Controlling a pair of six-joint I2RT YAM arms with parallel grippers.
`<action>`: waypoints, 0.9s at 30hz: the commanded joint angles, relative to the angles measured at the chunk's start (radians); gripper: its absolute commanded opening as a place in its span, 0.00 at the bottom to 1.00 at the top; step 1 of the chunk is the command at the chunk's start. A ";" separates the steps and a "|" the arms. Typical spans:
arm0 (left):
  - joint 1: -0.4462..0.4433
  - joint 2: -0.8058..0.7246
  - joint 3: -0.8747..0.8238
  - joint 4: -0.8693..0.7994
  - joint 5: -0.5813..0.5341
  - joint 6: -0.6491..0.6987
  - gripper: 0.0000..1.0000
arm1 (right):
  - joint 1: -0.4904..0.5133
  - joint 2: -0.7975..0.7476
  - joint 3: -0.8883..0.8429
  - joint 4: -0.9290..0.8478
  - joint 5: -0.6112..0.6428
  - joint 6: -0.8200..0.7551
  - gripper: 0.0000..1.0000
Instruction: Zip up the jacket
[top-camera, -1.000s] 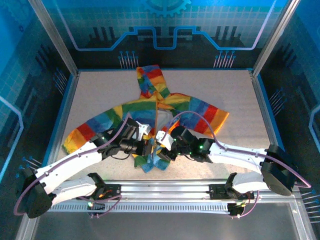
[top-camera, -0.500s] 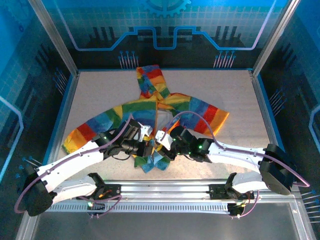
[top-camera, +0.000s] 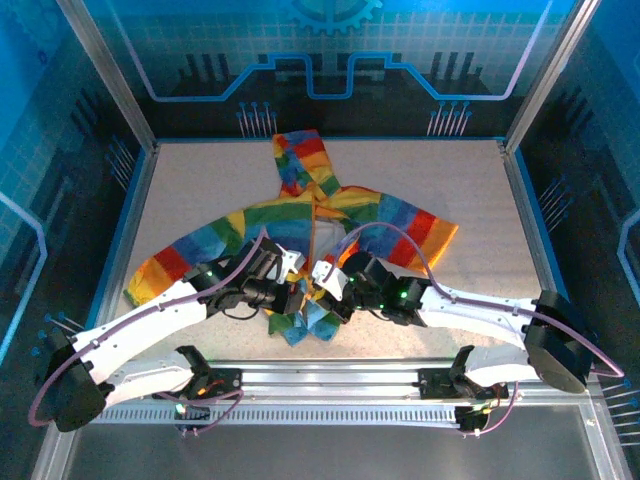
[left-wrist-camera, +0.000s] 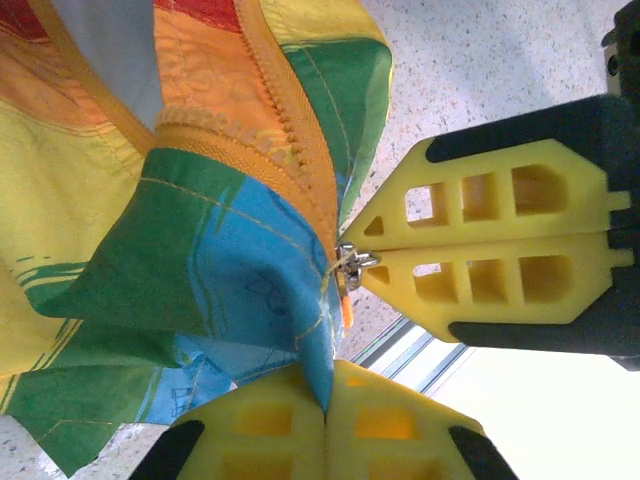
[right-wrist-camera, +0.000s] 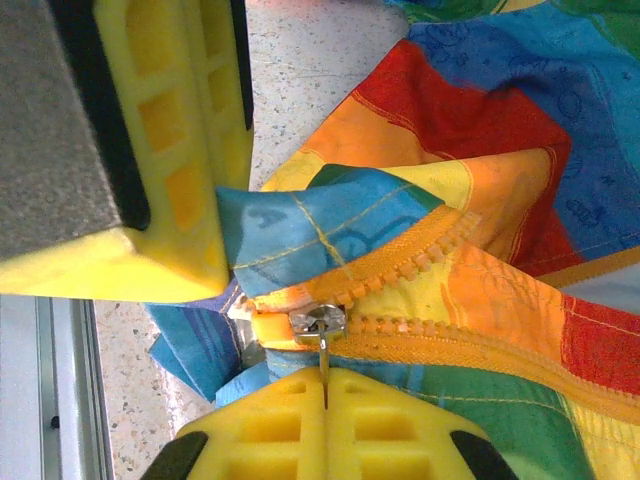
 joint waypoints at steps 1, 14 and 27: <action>-0.006 0.001 0.031 -0.053 0.000 0.050 0.00 | -0.009 -0.014 0.005 -0.009 -0.019 0.029 0.00; -0.005 -0.017 0.025 -0.131 0.077 0.134 0.00 | -0.024 0.071 0.037 -0.073 -0.098 0.030 0.00; -0.004 -0.043 -0.030 -0.073 0.062 0.085 0.00 | -0.024 0.079 0.014 -0.030 -0.159 0.048 0.00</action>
